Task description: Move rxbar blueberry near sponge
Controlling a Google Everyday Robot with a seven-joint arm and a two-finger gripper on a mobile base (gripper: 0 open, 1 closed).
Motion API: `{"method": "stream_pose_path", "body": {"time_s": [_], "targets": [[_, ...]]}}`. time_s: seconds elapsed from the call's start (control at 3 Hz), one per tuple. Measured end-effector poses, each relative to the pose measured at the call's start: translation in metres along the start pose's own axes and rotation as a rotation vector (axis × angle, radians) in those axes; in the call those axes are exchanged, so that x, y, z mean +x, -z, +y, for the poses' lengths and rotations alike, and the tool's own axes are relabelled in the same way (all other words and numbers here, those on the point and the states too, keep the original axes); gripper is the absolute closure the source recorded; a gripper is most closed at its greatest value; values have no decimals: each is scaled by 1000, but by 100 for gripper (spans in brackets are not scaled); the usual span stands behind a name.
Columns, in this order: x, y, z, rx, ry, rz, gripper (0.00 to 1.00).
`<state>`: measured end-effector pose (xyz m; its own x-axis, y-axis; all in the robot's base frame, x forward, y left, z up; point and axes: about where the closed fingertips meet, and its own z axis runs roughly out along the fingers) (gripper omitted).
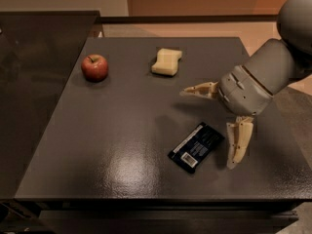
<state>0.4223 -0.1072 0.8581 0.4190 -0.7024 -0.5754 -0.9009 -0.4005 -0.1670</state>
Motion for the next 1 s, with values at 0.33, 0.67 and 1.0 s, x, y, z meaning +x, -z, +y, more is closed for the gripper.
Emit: {"method": "stream_pose_path", "body": {"time_s": [0.33,0.67,1.0], "targets": [[6,-21,9,-105,27,0,0],[11,-30,14,-142,17,7,0],[15,-36,20,-178,7,23,17]]}}
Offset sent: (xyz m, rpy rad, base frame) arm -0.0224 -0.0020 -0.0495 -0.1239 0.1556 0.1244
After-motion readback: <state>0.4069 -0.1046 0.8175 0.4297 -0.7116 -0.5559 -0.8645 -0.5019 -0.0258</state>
